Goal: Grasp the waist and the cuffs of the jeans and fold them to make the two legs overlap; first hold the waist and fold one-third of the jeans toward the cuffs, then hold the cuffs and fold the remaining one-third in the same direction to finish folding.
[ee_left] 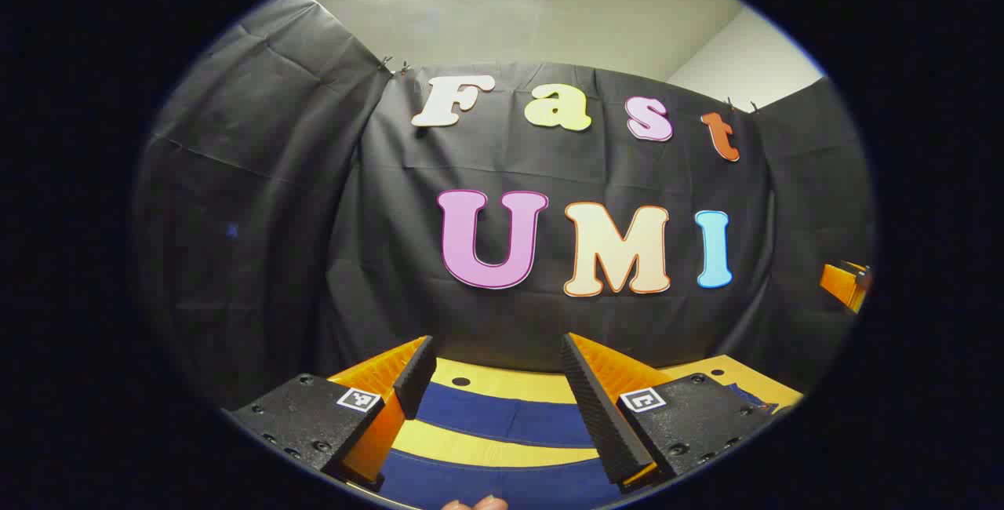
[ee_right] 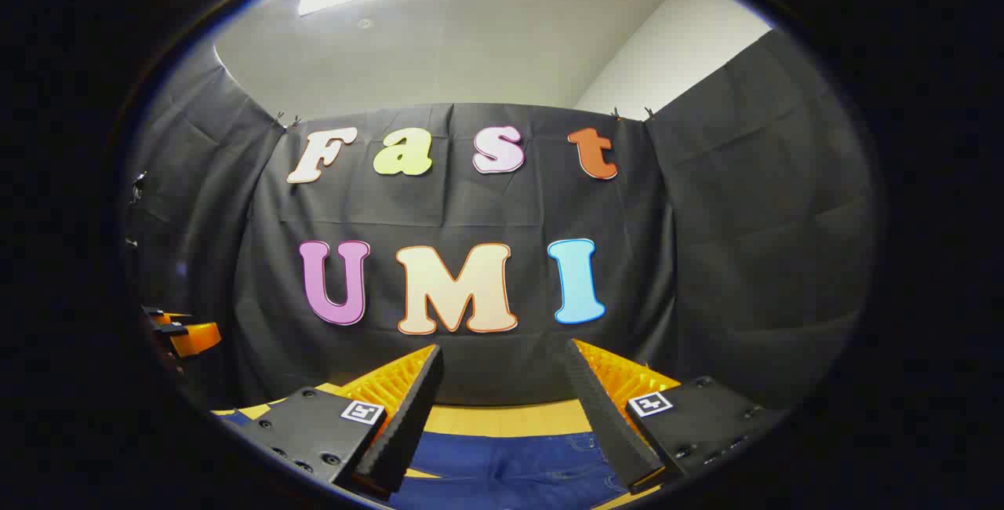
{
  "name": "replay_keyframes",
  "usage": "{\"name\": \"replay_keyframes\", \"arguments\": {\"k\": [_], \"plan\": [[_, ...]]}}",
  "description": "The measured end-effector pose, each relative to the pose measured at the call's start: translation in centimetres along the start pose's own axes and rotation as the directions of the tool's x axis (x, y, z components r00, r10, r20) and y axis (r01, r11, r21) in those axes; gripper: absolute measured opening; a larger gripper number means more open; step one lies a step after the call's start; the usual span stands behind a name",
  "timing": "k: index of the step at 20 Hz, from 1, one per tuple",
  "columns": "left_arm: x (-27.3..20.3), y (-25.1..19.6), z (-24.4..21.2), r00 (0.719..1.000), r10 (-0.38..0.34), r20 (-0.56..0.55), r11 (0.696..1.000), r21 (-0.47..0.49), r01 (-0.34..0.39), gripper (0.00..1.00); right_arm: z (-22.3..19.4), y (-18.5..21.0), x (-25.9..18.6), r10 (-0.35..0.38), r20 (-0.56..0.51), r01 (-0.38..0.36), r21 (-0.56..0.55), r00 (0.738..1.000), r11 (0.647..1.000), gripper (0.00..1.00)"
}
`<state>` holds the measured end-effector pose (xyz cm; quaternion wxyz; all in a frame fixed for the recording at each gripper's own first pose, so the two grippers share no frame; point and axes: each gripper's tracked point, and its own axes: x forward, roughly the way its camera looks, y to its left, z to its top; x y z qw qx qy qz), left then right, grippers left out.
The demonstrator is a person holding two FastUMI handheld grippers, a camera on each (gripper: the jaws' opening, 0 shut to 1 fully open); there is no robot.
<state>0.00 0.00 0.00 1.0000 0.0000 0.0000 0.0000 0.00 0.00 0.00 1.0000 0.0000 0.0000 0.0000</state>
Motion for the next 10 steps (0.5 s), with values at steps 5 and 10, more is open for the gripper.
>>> {"name": "replay_keyframes", "arguments": {"k": [5,10], "plan": [[-1.7,0.6,-0.4,1.0,0.01,0.0,1.0,0.02,-0.01,0.93,-0.2,0.6,-0.1,0.022,-0.008,-0.022,0.003,1.0,1.0,0.97],[-2.0,0.8,-0.7,1.0,0.022,-0.01,0.999,0.025,-0.022,0.94,-0.1,0.4,-0.2,0.027,-0.005,-0.027,-0.003,1.0,1.0,0.97]]}}
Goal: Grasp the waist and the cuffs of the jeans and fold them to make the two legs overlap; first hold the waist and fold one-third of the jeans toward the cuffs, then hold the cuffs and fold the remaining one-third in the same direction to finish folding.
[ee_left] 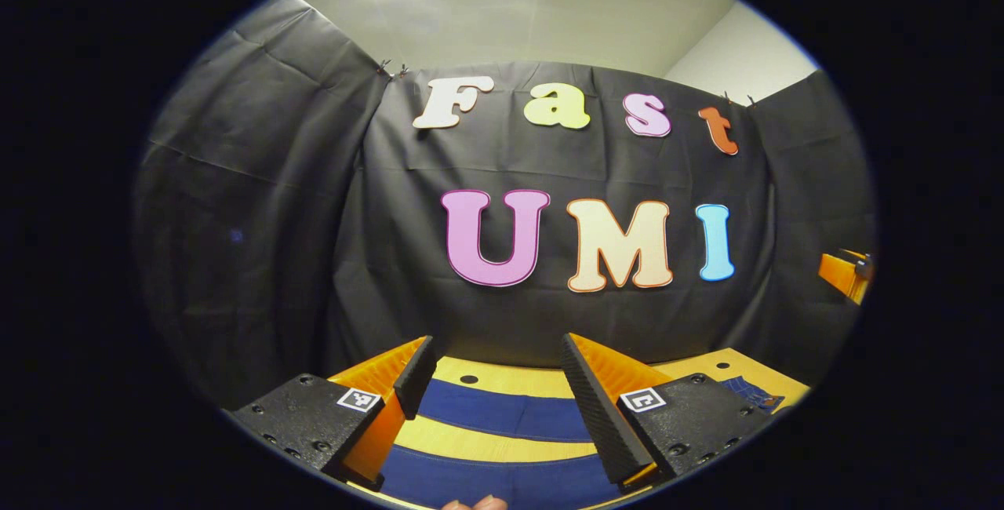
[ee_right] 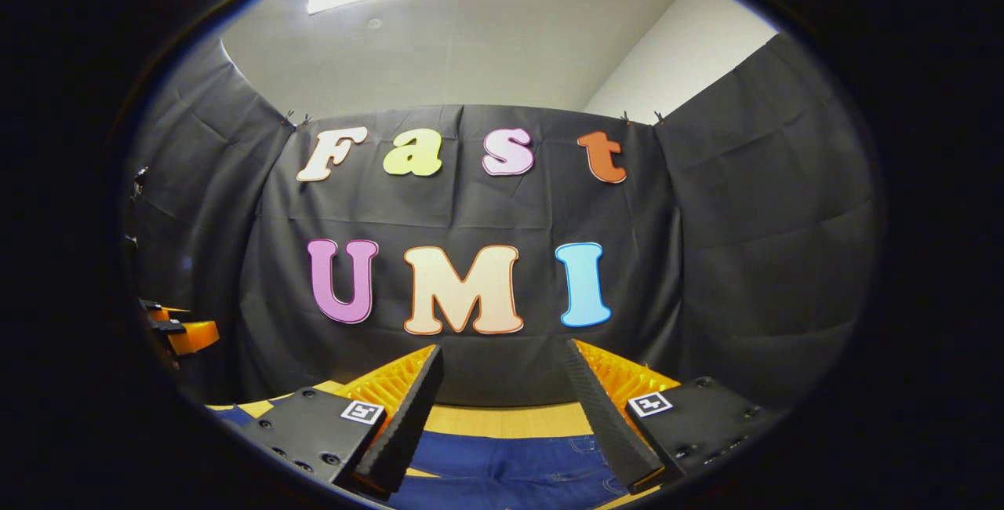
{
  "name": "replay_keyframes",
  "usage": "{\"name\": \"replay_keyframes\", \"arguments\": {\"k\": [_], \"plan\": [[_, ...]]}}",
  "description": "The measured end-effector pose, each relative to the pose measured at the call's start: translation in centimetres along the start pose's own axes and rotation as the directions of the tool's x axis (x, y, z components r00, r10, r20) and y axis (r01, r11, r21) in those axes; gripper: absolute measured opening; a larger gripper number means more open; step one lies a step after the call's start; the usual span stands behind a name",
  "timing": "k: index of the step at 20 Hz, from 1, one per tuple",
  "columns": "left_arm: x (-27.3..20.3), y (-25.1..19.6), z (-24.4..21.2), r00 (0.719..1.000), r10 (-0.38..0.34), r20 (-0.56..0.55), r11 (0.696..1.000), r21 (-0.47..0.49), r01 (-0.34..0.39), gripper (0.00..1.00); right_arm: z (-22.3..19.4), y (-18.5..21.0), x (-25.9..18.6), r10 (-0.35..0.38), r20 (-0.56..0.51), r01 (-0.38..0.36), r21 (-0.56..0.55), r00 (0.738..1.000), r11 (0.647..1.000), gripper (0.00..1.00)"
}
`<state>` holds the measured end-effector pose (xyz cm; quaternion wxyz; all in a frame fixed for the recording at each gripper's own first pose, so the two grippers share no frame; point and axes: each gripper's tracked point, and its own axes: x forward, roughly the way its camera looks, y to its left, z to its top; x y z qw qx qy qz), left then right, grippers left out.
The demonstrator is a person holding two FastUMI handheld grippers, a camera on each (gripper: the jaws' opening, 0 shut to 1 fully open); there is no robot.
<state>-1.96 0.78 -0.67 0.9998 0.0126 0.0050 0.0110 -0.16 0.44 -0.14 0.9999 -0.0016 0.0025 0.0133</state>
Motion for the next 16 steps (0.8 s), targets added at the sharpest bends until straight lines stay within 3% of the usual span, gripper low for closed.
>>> {"name": "replay_keyframes", "arguments": {"k": [8,9,12,16], "plan": [[-0.3,0.5,-0.8,1.0,0.013,-0.02,1.0,0.005,-0.013,0.94,-0.7,0.2,0.0,0.0,-0.01,0.0,-0.004,1.0,1.0,0.97],[-0.2,0.6,-0.9,1.0,0.014,-0.019,1.0,0.002,-0.014,0.94,-0.7,0.1,0.1,0.001,-0.011,-0.001,-0.003,1.0,1.0,1.0],[-0.3,0.8,-1.0,1.0,0.015,-0.02,1.0,0.001,-0.015,0.95,-0.6,0.3,0.2,0.001,-0.01,-0.001,-0.001,1.0,1.0,0.97],[-0.6,1.6,-2.0,0.999,-0.027,-0.036,0.996,0.082,0.03,0.94,-1.1,0.5,0.1,0.003,-0.018,-0.003,-0.001,1.0,1.0,0.97]]}}
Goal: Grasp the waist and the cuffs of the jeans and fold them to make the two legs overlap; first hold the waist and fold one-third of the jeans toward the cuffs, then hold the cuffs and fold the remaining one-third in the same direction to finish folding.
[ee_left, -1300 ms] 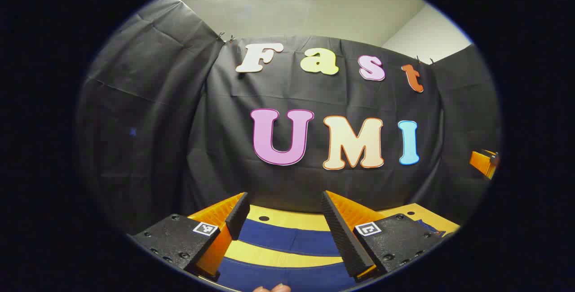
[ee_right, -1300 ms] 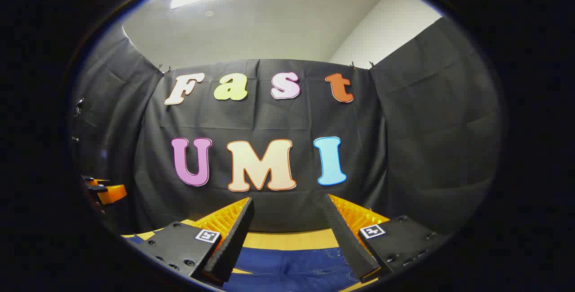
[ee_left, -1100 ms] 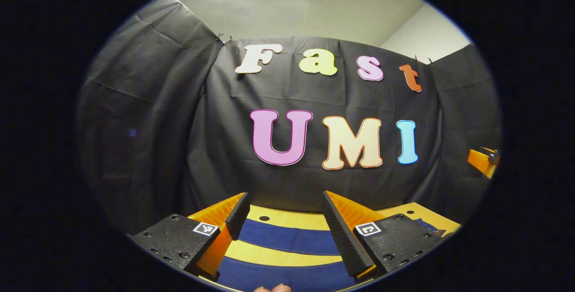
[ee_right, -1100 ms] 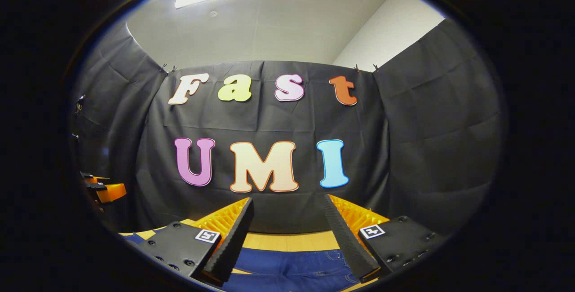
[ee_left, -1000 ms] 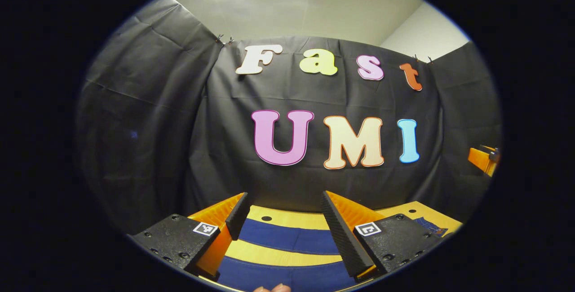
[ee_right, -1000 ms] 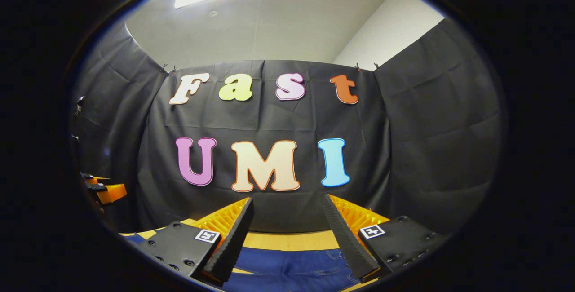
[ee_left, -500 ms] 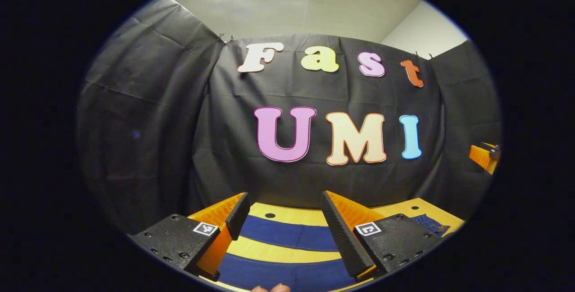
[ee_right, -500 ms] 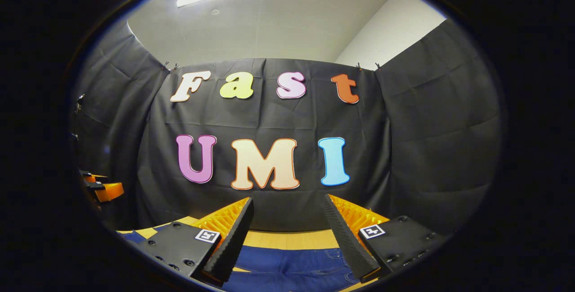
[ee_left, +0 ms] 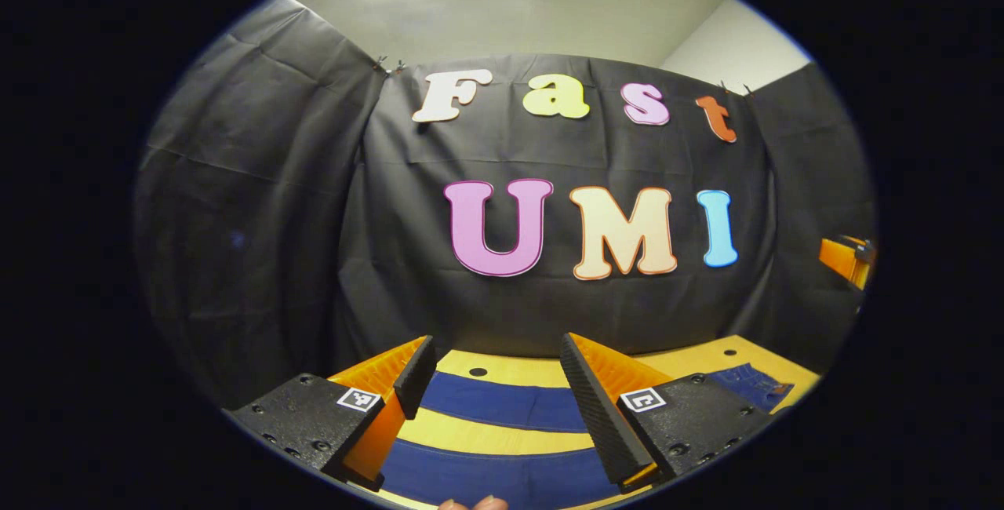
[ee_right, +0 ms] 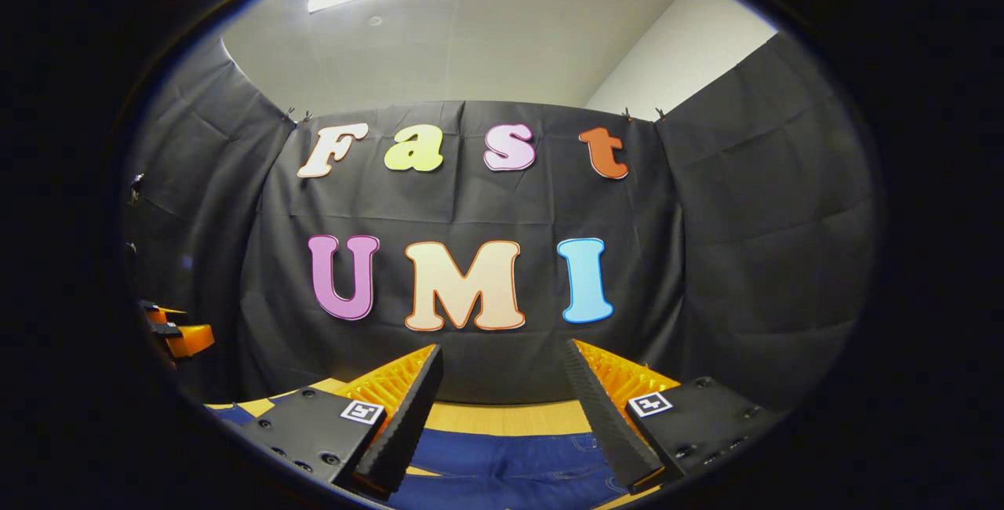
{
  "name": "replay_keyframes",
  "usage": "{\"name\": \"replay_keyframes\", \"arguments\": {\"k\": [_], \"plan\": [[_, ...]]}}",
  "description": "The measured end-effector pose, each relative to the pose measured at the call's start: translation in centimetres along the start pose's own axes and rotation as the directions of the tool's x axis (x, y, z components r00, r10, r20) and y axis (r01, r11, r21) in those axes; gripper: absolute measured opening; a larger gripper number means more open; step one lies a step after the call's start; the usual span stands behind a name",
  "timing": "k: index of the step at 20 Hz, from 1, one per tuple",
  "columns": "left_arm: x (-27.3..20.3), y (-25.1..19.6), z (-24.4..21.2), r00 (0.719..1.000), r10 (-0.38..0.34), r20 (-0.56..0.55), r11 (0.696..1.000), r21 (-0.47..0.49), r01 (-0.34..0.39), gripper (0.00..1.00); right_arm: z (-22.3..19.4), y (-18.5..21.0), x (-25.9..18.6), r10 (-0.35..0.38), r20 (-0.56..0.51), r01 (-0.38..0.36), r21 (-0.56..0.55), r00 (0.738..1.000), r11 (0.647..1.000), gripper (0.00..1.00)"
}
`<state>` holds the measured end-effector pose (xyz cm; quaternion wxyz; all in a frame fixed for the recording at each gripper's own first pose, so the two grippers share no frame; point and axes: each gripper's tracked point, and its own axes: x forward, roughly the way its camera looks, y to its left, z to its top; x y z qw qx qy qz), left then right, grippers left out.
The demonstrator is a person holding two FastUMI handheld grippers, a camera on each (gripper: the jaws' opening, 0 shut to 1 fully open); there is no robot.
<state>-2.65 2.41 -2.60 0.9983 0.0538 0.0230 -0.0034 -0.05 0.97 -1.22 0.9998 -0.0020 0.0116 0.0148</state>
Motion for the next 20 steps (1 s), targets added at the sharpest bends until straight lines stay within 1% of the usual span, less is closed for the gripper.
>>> {"name": "replay_keyframes", "arguments": {"k": [3,5,6,7,8,9,10,11,12,13,14,15,16,17,18,19,20], "plan": [[-0.4,0.8,-2.0,0.996,-0.068,-0.052,0.991,0.112,0.073,0.95,-0.7,0.0,-0.1,-0.002,-0.01,0.002,-0.002,1.0,1.0,0.97],[-1.1,2.0,-4.0,0.989,-0.096,-0.112,0.971,0.206,0.118,1.0,-1.4,0.0,-0.3,-0.007,-0.023,0.006,-0.006,1.0,1.0,0.97],[-1.4,2.6,-5.1,0.984,-0.107,-0.142,0.96,0.242,0.14,1.0,-1.8,0.0,-0.4,-0.009,-0.029,0.009,-0.009,1.0,1.0,0.97],[-1.9,3.0,-6.3,0.976,-0.119,-0.183,0.948,0.272,0.167,0.95,-2.2,0.1,-0.6,-0.012,-0.036,0.012,-0.01,0.999,1.0,0.97],[-2.3,3.3,-7.6,0.967,-0.136,-0.214,0.935,0.294,0.196,0.95,-2.6,0.2,-0.7,-0.014,-0.04,0.014,-0.011,0.999,1.0,1.0],[-2.8,3.5,-9.0,0.957,-0.152,-0.249,0.918,0.324,0.23,0.95,-2.9,0.3,-0.9,-0.015,-0.045,0.014,-0.012,0.999,1.0,0.93],[-3.2,4.0,-10.7,0.943,-0.158,-0.292,0.894,0.364,0.262,0.95,-3.3,0.5,-1.0,-0.014,-0.05,0.013,-0.013,0.999,1.0,0.97],[-3.5,4.8,-12.3,0.931,-0.153,-0.332,0.867,0.408,0.288,0.95,-3.6,0.7,-1.1,-0.012,-0.053,0.011,-0.015,0.999,1.0,0.97],[-4.0,5.5,-13.7,0.918,-0.149,-0.367,0.846,0.433,0.311,0.95,-3.9,0.9,-1.1,-0.013,-0.053,0.012,-0.019,0.999,1.0,0.97],[-4.3,6.1,-15.1,0.904,-0.143,-0.404,0.827,0.452,0.333,0.95,-4.3,0.9,-1.2,-0.015,-0.055,0.014,-0.026,0.998,1.0,1.0],[-4.7,6.5,-16.5,0.89,-0.141,-0.435,0.814,0.461,0.354,0.95,-4.7,1.0,-1.2,-0.019,-0.061,0.017,-0.031,0.998,0.999,0.97],[-5.2,6.9,-17.8,0.874,-0.14,-0.465,0.799,0.469,0.377,0.95,-5.1,1.0,-1.3,-0.024,-0.071,0.022,-0.03,0.997,0.999,0.97],[-5.6,7.2,-19.4,0.855,-0.139,-0.5,0.776,0.481,0.407,0.96,-5.5,1.2,-1.3,-0.023,-0.081,0.022,-0.019,0.996,1.0,0.94],[-6.0,7.6,-20.8,0.838,-0.13,-0.531,0.745,0.505,0.435,0.95,-5.8,1.2,-1.2,-0.025,-0.091,0.024,-0.011,0.996,1.0,0.97],[-6.0,8.2,-22.4,0.818,-0.121,-0.563,0.712,0.525,0.467,0.95,-5.9,1.1,-1.2,-0.032,-0.097,0.031,-0.01,0.995,0.999,0.97],[-6.0,8.6,-23.6,0.801,-0.115,-0.588,0.685,0.537,0.492,0.95,-6.0,0.8,-1.2,-0.041,-0.1,0.04,-0.014,0.994,0.999,0.97],[-6.2,9.0,-24.7,0.78,-0.108,-0.617,0.665,0.538,0.518,0.96,-6.1,0.7,-1.2,-0.048,-0.104,0.046,-0.02,0.993,0.999,0.97]]}}
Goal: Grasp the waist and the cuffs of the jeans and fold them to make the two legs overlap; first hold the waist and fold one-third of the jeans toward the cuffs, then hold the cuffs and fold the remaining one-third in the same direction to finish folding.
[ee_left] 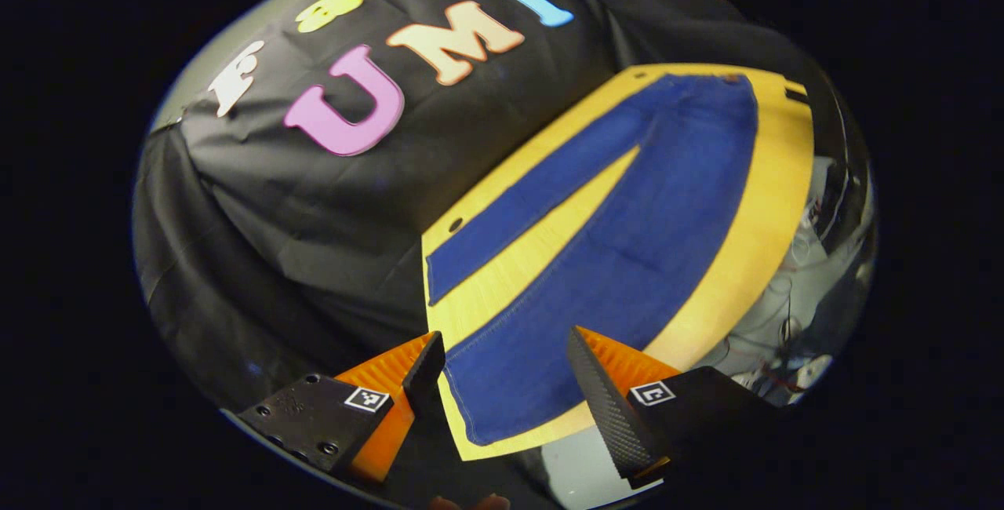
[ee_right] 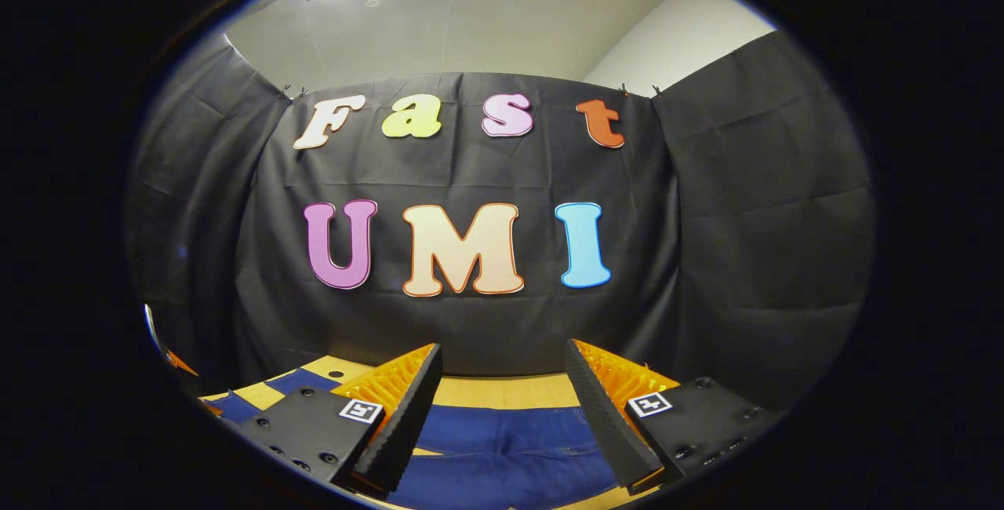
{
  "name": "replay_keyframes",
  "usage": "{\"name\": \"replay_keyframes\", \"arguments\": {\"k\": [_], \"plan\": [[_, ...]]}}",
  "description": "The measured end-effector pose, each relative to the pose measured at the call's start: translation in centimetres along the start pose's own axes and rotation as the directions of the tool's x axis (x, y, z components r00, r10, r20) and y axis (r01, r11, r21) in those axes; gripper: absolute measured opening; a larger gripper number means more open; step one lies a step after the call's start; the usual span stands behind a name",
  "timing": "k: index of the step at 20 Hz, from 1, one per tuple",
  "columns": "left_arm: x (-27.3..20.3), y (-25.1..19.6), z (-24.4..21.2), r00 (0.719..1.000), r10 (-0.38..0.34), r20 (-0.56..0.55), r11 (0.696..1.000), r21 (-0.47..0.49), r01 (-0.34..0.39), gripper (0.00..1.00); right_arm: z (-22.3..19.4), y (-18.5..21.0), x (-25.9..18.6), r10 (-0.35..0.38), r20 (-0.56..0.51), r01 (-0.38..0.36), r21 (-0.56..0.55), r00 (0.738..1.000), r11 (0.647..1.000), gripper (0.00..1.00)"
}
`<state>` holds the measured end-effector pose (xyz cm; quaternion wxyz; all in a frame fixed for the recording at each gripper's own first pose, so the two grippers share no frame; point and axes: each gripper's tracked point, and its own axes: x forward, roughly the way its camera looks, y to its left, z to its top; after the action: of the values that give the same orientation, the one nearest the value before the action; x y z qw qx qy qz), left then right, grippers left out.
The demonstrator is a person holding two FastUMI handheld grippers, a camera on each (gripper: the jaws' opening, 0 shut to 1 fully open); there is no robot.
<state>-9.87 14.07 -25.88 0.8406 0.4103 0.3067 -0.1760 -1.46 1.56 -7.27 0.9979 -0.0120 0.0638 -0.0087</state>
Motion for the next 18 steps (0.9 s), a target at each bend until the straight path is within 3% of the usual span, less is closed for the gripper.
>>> {"name": "replay_keyframes", "arguments": {"k": [5,7,9,14,18], "plan": [[1.9,-3.2,-5.0,0.988,-0.085,-0.128,0.99,0.103,0.099,0.96,-0.8,-0.4,-0.3,-0.023,-0.023,0.022,-0.04,0.999,0.999,0.97],[2.8,-3.4,-6.6,0.983,-0.088,-0.162,0.973,0.196,0.119,0.96,-1.1,-0.6,-0.4,-0.03,-0.033,0.028,-0.05,0.999,0.998,1.0],[3.2,-3.8,-7.4,0.977,-0.101,-0.189,0.953,0.264,0.15,0.96,-1.4,-0.7,-0.6,-0.037,-0.042,0.035,-0.06,0.998,0.998,0.95],[5.1,-4.4,-7.6,0.974,-0.122,-0.19,0.912,0.365,0.185,0.96,-1.4,-1.2,-0.9,-0.055,-0.048,0.051,-0.085,0.997,0.995,0.99],[6.8,-4.3,-7.2,0.97,-0.153,-0.189,0.887,0.406,0.219,0.84,-1.8,-1.9,-1.2,-0.075,-0.054,0.07,-0.091,0.996,0.993,0.99]]}}
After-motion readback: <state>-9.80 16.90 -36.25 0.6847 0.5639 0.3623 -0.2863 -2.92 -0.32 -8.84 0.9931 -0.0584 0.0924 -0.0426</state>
